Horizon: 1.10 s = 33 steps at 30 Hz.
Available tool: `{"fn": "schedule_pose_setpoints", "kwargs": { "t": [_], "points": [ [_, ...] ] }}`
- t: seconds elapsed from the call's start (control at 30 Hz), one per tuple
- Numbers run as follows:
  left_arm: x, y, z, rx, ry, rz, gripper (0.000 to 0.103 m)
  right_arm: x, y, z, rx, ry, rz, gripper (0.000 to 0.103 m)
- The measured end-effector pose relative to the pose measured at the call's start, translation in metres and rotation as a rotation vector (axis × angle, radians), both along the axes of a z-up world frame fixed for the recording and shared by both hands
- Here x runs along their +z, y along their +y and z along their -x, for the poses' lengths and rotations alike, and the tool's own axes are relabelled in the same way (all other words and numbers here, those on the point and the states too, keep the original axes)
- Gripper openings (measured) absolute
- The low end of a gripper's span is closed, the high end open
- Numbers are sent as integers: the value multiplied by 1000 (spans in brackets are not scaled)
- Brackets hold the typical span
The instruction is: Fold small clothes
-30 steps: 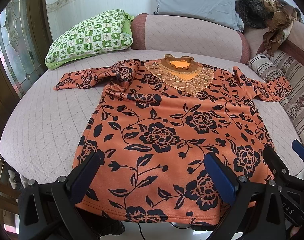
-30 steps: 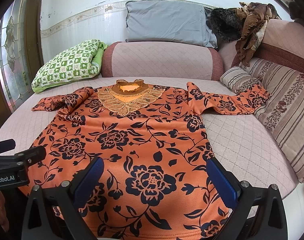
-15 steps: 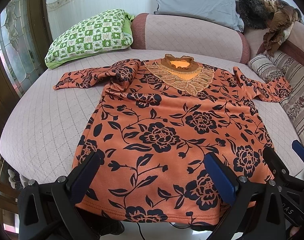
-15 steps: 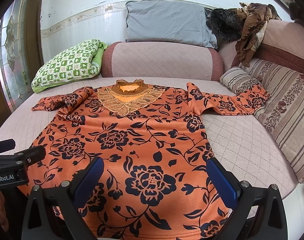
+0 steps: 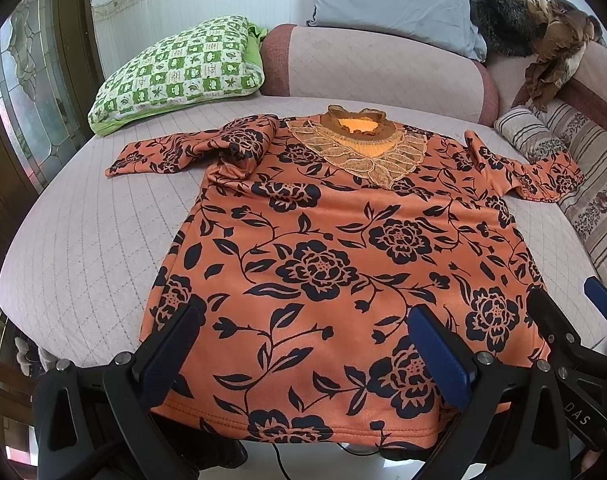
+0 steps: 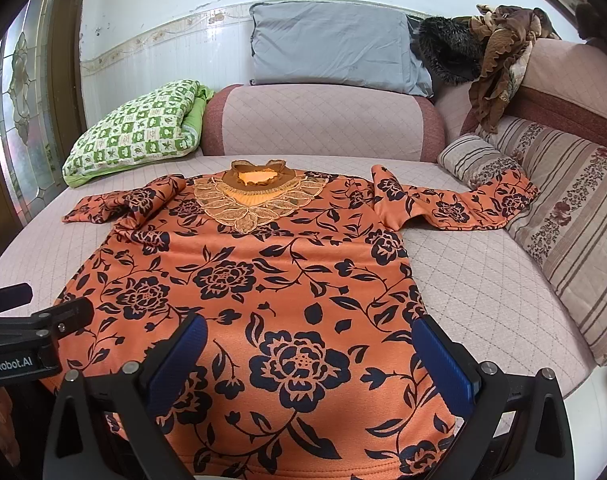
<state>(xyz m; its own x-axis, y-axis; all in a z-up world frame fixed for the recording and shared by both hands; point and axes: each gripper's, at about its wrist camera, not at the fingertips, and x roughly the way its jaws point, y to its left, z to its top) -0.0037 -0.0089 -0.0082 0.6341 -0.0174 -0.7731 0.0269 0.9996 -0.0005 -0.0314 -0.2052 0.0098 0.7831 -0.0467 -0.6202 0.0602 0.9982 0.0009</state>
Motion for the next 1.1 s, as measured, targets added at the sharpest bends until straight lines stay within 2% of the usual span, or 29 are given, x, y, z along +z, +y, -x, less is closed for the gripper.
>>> {"fn": "schedule_pose_setpoints", "kwargs": {
  "t": [0.4,0.5,0.57,0.63,0.7,0.83,0.9,0.93,0.97,1.03,1.1],
  "points": [
    [-3,1,-1,-6,5,3,103,1,-1,0,-2,1,-7,103],
    [-12,11,-7,-11,47,23,103,2,-11,-4,17,39,-78,103],
    [-22,22,-15,-2,93,66,103,7,-25,-7,48,61,-189,103],
    [-33,30,-22,17,133,81,103,14,-51,-14,68,50,-311,103],
    [-40,34,-30,30,143,57,103,20,-77,-26,51,48,-375,103],
    [-48,34,-45,12,146,33,103,16,-176,-77,-80,77,-619,103],
    [-54,37,-58,9,159,40,103,7,-229,-106,-173,73,-690,100],
    [-56,38,-62,7,165,40,103,-1,-263,-125,-245,78,-721,91],
    [-59,40,-68,6,171,37,103,-5,-280,-135,-279,85,-735,79],
    [-62,42,-78,5,168,34,103,-16,-329,-162,-380,90,-774,61],
    [-65,45,-89,6,162,34,103,-25,-368,-182,-469,80,-795,61]
  ]
}}
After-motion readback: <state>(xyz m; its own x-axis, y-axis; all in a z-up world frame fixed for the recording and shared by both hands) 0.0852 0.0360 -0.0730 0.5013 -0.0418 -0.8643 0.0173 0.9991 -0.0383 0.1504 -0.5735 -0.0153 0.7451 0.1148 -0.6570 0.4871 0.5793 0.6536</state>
